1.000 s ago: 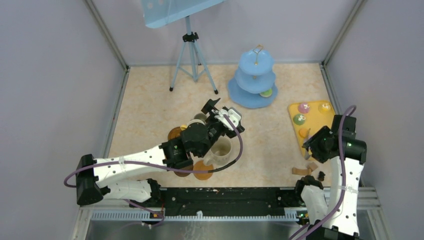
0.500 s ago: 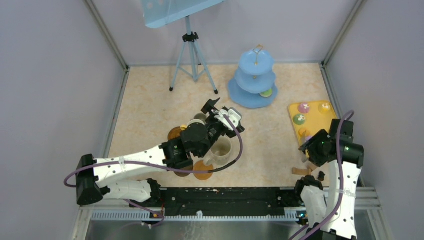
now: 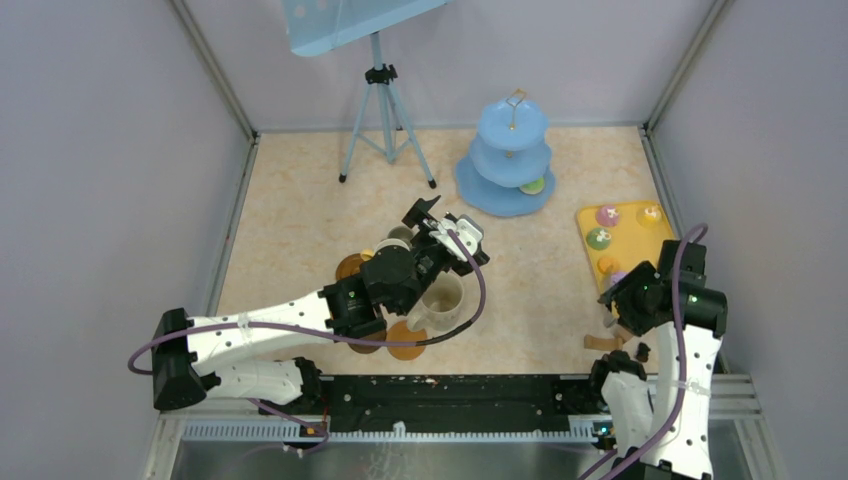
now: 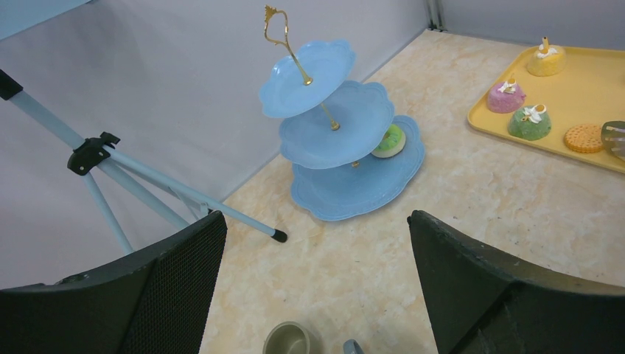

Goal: Serve the afternoon tea

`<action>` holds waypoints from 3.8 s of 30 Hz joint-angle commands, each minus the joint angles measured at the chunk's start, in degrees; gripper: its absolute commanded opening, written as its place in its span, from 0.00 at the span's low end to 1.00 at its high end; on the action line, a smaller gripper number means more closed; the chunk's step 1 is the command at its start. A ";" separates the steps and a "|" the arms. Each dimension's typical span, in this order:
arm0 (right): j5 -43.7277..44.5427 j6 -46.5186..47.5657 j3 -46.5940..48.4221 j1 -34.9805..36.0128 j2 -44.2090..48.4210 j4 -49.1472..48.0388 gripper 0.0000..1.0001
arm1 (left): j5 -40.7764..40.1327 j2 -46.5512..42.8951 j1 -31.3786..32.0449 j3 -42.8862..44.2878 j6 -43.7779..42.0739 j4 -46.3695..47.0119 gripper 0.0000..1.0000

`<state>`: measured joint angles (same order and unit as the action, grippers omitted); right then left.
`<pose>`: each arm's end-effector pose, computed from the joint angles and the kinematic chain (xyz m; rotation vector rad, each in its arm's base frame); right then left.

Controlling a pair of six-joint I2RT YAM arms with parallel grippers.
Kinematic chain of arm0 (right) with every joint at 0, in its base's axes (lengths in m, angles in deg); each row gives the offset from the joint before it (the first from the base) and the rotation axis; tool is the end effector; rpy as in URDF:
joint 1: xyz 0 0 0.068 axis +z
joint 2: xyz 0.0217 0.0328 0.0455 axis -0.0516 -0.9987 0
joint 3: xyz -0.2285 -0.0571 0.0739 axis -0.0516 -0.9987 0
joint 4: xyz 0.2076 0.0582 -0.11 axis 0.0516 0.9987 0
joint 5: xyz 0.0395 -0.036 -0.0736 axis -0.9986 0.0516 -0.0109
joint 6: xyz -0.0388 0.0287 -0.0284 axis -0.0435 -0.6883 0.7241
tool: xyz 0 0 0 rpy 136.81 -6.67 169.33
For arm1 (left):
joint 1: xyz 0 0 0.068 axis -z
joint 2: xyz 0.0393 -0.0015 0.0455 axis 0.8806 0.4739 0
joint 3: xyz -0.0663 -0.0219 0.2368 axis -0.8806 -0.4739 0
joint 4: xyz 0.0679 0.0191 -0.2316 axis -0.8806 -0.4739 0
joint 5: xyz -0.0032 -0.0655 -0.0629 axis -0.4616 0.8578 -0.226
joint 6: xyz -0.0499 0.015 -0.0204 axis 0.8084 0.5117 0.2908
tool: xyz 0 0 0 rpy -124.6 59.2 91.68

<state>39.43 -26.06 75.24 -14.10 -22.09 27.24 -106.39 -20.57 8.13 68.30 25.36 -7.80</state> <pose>0.0963 -0.0266 0.2635 1.1949 2.4103 0.2045 0.1109 -0.2395 0.3493 0.7403 1.3203 -0.1886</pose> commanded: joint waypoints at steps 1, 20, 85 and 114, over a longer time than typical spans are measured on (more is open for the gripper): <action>0.34 -1.00 -1.40 -0.43 0.65 -2.53 0.50 | -0.25 -0.51 0.20 0.14 -0.12 2.55 0.99; 2.26 -0.14 -6.08 -0.43 0.31 -8.90 0.45 | 0.26 -0.19 -0.10 0.38 0.17 2.16 0.99; 4.65 -3.23 -3.58 42.82 -48.27 -94.68 0.09 | 1.50 -0.38 -3.67 3.92 4.88 -2.60 0.99; 8.51 1.77 -0.07 42.81 -58.00 -100.12 0.45 | 0.24 -2.65 -3.60 0.01 0.39 2.38 0.99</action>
<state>48.24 -24.90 76.16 28.34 -85.30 -71.01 -105.18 -20.96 4.68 69.65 27.70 -10.36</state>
